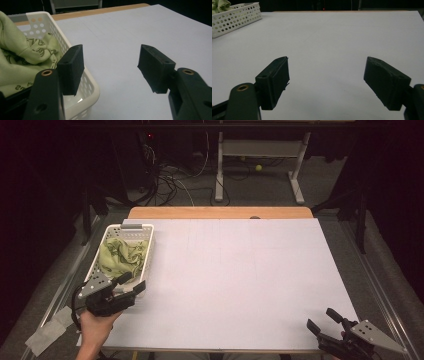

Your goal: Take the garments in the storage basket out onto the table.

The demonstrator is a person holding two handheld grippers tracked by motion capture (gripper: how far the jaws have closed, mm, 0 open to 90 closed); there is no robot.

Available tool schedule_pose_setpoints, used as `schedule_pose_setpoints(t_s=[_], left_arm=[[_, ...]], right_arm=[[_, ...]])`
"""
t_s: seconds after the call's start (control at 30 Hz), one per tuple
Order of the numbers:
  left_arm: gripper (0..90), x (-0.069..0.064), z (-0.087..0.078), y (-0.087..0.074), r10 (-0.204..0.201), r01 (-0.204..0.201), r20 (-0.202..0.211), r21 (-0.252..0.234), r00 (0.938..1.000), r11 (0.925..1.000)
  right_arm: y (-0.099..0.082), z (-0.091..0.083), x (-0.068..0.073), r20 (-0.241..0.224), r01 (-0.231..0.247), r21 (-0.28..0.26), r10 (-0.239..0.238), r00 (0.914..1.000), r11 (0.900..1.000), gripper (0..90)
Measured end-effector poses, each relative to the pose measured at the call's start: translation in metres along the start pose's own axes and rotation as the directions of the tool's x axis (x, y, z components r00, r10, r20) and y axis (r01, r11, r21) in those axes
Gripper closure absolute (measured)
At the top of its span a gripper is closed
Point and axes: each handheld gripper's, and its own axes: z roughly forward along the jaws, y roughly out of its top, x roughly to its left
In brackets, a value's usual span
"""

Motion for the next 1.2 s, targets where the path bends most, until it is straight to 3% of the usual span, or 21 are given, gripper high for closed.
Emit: schedule_pose_setpoints(t_s=[0.23, 0.63, 0.73, 0.8, 1.0, 1.2], left_arm=[[34.8, 0.0, 0.008, 0.004, 0.004, -0.004, -0.002, 0.011, 1.0, 0.9999], [31.6, 0.012, 0.015, 0.014, -0.048, 0.051, -0.044, 0.067, 0.9979, 0.9964], [30.1, 0.015, 0.014, 0.018, -0.052, 0.058, -0.065, 0.099, 0.9966, 0.9934], [30.1, 0.018, 0.013, 0.024, -0.038, 0.053, -0.099, 0.159, 0.9943, 0.9858], [27.6, 0.027, 0.011, 0.03, -0.05, 0.071, -0.116, 0.187, 0.9919, 0.9798], [21.7, 0.036, 0.011, 0.035, -0.056, 0.088, -0.14, 0.233, 0.9885, 0.9684]], right_arm=[[0.0, 0.0, 0.0, 0.004, 0.005, 0.001, -0.005, 1.0, 1.0, 20.5], [0.0, 0.0, 0.0, 0.001, 0.005, 0.002, -0.005, 1.0, 1.0, 20.4], [0.0, 0.001, 0.0, 0.002, 0.003, 0.008, -0.003, 1.0, 1.0, 20.4], [0.0, 0.001, 0.0, 0.003, 0.002, 0.006, -0.002, 1.0, 1.0, 20.6], [0.0, 0.0, 0.001, 0.007, 0.014, -0.01, -0.014, 0.9999, 0.9999, 21.3], [0.0, 0.0, 0.001, 0.001, 0.012, -0.002, -0.012, 0.9999, 0.9999, 21.1]])
